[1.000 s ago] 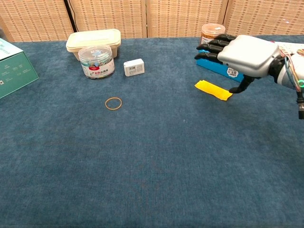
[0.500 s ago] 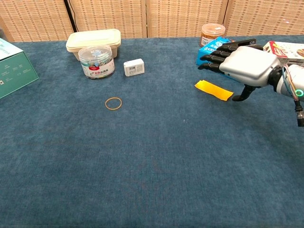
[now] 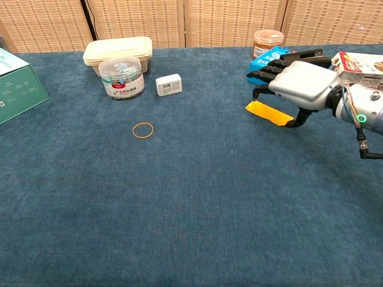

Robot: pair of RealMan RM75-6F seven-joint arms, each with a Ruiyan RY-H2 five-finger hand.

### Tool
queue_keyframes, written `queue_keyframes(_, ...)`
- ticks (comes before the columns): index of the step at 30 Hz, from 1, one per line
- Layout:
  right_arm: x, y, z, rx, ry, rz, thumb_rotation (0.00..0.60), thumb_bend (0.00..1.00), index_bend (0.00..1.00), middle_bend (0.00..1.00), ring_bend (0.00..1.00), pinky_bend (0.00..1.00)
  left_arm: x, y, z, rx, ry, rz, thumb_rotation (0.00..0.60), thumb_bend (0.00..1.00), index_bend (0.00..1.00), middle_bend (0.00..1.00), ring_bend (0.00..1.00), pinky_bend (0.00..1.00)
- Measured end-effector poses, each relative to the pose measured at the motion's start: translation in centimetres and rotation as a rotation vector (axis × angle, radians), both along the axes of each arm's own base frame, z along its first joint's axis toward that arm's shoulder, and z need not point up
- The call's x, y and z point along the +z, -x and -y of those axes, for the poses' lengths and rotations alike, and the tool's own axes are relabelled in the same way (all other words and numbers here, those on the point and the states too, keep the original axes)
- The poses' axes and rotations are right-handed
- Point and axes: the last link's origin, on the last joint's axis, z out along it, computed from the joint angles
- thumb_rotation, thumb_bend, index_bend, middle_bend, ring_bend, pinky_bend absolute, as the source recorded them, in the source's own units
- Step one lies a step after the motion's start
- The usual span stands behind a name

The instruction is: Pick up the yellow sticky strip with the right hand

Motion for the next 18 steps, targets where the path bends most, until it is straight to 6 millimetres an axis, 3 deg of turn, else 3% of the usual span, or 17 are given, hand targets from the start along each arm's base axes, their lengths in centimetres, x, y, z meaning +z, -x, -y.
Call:
queue_keyframes(3,-0.12,0.05,0.00,-0.003,-0.004,0.006,0.600,0.25,0.30,0.00,0.00,0.00,-0.03,-0.01,-0.03,0.001,0.001,-0.001,0.600,0.00,0.00,0.00,0.00,0.00)
queue_keyframes(12,-0.35,0.00,-0.12,-0.005,-0.020,0.036,0.600,0.42,0.42,0.00,0.00,0.00,-0.12,-0.06,-0.03,0.000,0.003,-0.003,0.600,0.00,0.00,0.00,0.00,0.00)
queue_keyframes(18,-0.56,0.06,-0.14,-0.007,-0.027,0.037,0.600,0.43,0.44,0.00,0.00,0.00,-0.12,-0.07,-0.02,0.000,0.003,-0.003,0.600,0.00,0.00,0.00,0.00,0.00)
